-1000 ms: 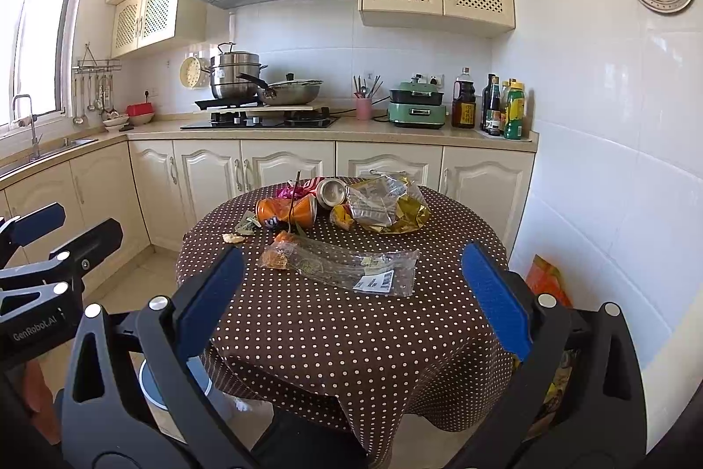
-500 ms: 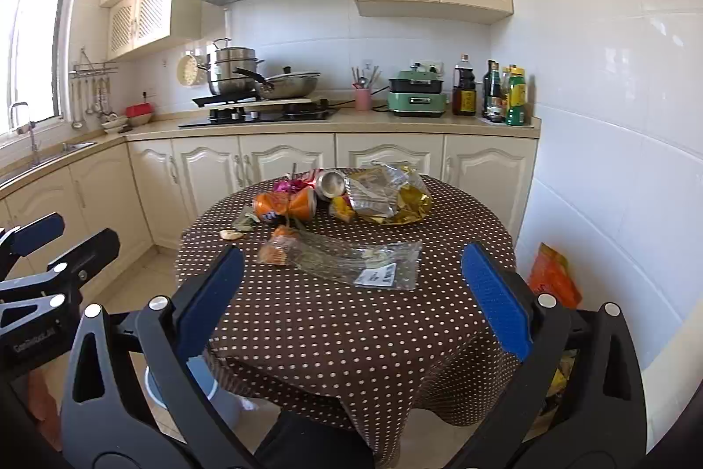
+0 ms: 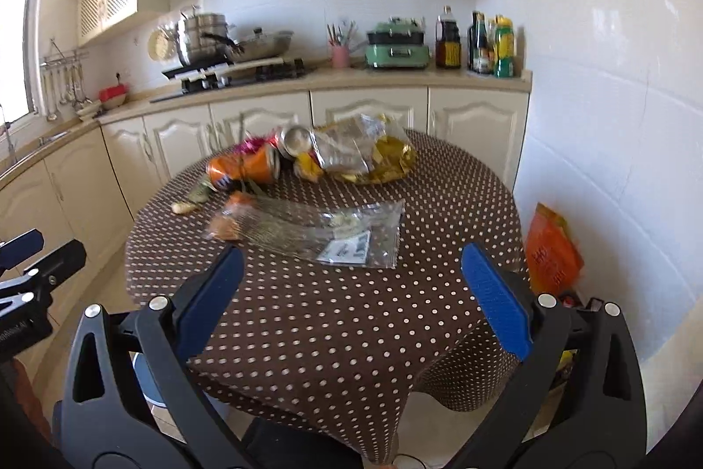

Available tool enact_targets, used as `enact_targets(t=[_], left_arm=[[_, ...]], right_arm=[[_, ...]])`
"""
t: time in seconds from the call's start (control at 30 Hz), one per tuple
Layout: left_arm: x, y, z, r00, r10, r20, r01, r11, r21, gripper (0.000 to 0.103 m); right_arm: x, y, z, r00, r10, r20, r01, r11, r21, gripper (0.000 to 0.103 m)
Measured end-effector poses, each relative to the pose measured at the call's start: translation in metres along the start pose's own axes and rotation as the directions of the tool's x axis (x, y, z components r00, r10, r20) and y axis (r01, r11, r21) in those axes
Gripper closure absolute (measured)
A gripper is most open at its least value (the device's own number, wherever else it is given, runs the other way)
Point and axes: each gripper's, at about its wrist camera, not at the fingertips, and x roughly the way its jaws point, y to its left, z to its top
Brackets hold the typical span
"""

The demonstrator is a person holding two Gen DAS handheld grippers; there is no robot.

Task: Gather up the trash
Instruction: 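Grasp the clear plastic bag with the right tool while the left tool grasps a tangerine peel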

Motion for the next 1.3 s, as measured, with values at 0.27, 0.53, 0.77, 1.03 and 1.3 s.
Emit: enact_targets(t=[0.27, 0.53, 0.77, 1.03, 1.3], left_arm=[[0.059, 0.005, 0.006, 0.996, -0.044, -0.078, 0.040, 0.998, -0.052, 0.018], [0.097, 0.013, 0.014, 0.992, -0.051, -0.113, 0.042, 0.996, -0.076, 0.018], [0.128, 0.011, 0.018, 0.987, -0.070, -0.147, 0.061, 0.996, -0.066, 0.018], [0.165, -0.012, 0.028, 0.973, -0.119, -0.198, 0.115, 0.993, -0.032, 0.018], [0.204, -0.046, 0.037, 0.951, -0.093, -0.293, 0.113, 0.992, 0.051, 0.023]], right_arm=[[0.072, -0.018, 0.000, 0.992, -0.021, -0.124, 0.031, 0.996, 0.080, 0.006], [0.130, -0.026, 0.008, 0.966, 0.095, -0.241, -0.054, 0.983, 0.174, 0.021], [0.125, -0.034, 0.010, 0.980, 0.141, -0.141, -0.110, 0.973, 0.205, 0.092], [0.098, -0.058, 0.022, 0.999, 0.007, 0.034, -0.014, 0.974, 0.226, 0.097], [0.100, -0.058, 0.022, 0.997, 0.057, 0.058, -0.070, 0.969, 0.237, 0.097]])
